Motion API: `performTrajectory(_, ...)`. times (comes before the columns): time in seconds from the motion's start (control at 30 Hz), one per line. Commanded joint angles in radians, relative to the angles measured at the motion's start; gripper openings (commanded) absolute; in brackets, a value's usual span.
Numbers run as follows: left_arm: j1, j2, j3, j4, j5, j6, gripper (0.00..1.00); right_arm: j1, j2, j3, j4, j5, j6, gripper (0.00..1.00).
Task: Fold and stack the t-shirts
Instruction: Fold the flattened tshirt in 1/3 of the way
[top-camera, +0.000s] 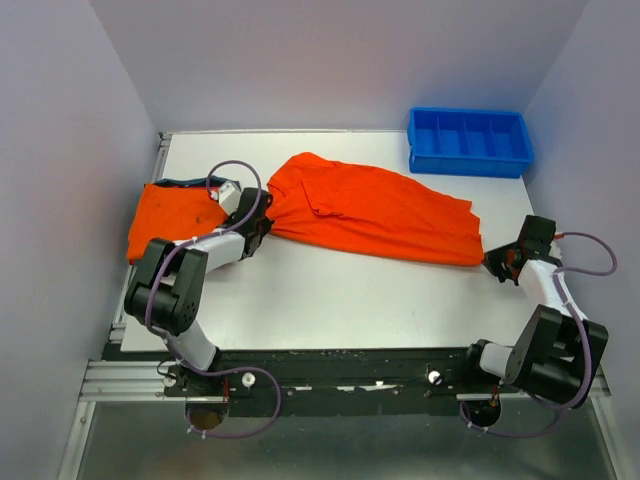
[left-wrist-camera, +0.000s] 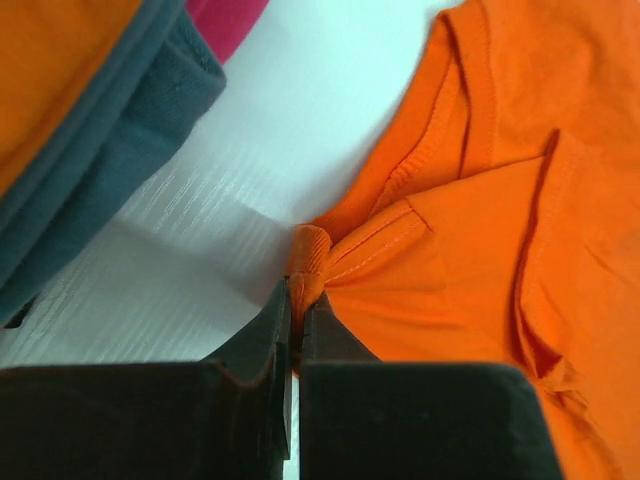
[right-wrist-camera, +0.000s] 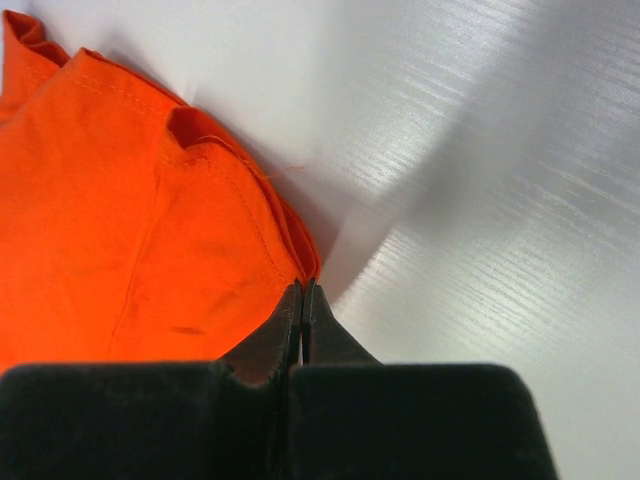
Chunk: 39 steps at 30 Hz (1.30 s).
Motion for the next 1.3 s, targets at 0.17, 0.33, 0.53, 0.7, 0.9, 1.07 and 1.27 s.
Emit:
performTrajectory(0.17,-0.012,-0.142,-0.053,-0.039,-0.048,0.036,0.00,-0.007,-0.096,0.009,-0.061,-0.005,0.005,0.01)
performTrajectory(0.33,-0.020,-0.105,-0.087,-0.045,-0.025,0.011,0.00,-0.007,-0.047,-0.036,-0.035,-0.047,0.020,0.01)
performTrajectory(0.53,-0.018,-0.162,0.029,-0.169,-0.063,0.064,0.00,-0.007,-0.081,0.076,-0.072,-0.077,0.014,0.01)
performTrajectory(0.7,-0.018,-0.222,0.340,-0.368,-0.129,0.166,0.00,-0.007,-0.130,0.335,-0.200,-0.096,0.022,0.01)
performTrajectory(0.9,-0.018,-0.329,0.653,-0.545,-0.151,0.276,0.00,-0.007,-0.245,0.634,-0.354,-0.099,0.010,0.01)
performTrajectory(1.07,-0.018,-0.418,0.785,-0.597,-0.140,0.327,0.00,-0.007,-0.374,0.706,-0.328,-0.080,0.019,0.01)
performTrajectory(1.27,-0.015,-0.242,1.055,-0.692,-0.126,0.358,0.00,-0.007,-0.205,0.806,-0.321,-0.184,0.059,0.01)
